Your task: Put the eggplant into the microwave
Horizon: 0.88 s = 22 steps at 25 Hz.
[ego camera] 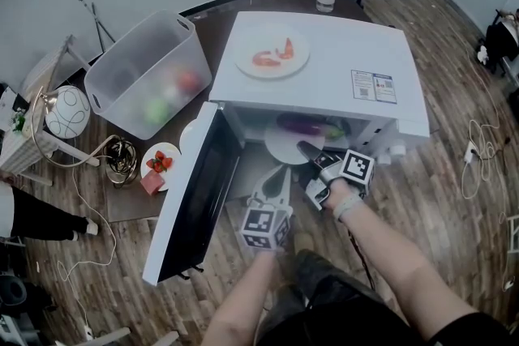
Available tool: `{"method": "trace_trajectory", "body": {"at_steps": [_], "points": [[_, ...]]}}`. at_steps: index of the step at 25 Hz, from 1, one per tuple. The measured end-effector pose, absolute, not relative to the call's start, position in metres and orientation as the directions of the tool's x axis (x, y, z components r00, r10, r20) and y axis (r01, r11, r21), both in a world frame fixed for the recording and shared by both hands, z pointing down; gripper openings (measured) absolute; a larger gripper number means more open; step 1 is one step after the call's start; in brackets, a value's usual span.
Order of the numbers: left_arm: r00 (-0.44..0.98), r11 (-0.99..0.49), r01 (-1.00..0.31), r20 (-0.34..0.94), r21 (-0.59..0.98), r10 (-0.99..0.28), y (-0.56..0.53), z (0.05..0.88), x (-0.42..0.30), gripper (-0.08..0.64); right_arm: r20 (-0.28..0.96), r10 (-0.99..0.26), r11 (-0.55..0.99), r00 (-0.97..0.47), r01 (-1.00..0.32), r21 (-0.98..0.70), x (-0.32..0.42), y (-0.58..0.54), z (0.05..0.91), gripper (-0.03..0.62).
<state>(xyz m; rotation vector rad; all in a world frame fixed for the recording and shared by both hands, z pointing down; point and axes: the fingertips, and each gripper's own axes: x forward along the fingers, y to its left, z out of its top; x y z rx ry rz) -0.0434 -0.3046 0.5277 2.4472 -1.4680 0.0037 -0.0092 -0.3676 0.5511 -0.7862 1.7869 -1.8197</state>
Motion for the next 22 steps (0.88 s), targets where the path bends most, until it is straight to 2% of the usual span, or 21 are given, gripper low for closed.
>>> {"method": "trace_trajectory", "body": {"at_steps": [4, 5, 10, 13, 15, 16, 22], "points": [[0.473, -0.43, -0.868, 0.148, 0.249, -0.868, -0.308, 0.527, -0.047, -0.011, 0.065, -0.67, -0.026, -0.739, -0.065, -0.998, -0.013, -0.369, 0.547, 0.072], [0.472, -0.428, -0.868, 0.148, 0.251, -0.869, -0.309, 0.527, -0.048, -0.011, 0.06, -0.665, -0.02, -0.744, -0.062, -0.998, -0.015, -0.369, 0.545, 0.104], [0.465, -0.422, -0.872, 0.152, 0.248, -0.872, -0.311, 0.529, -0.05, -0.011, 0.023, -0.628, 0.021, -0.778, -0.047, -0.999, -0.02, -0.363, 0.537, 0.154], [0.462, -0.418, -0.873, 0.151, 0.252, -0.874, -0.312, 0.528, -0.051, -0.011, -0.013, -0.571, 0.086, -0.821, -0.045, -0.995, -0.028, -0.356, 0.528, 0.249], [0.459, -0.412, -0.873, 0.15, 0.262, -0.876, -0.314, 0.528, -0.053, -0.011, -0.03, -0.547, 0.114, -0.836, -0.039, -0.993, -0.032, -0.354, 0.525, 0.26], [0.457, -0.41, -0.873, 0.15, 0.265, -0.877, -0.315, 0.528, -0.053, -0.011, -0.034, -0.538, 0.122, -0.842, -0.038, -0.992, -0.033, -0.352, 0.524, 0.288], [0.457, -0.409, -0.872, 0.148, 0.27, -0.877, -0.318, 0.526, -0.051, -0.011, -0.046, -0.528, 0.123, -0.848, -0.024, -0.992, -0.033, -0.342, 0.523, 0.288]]}}
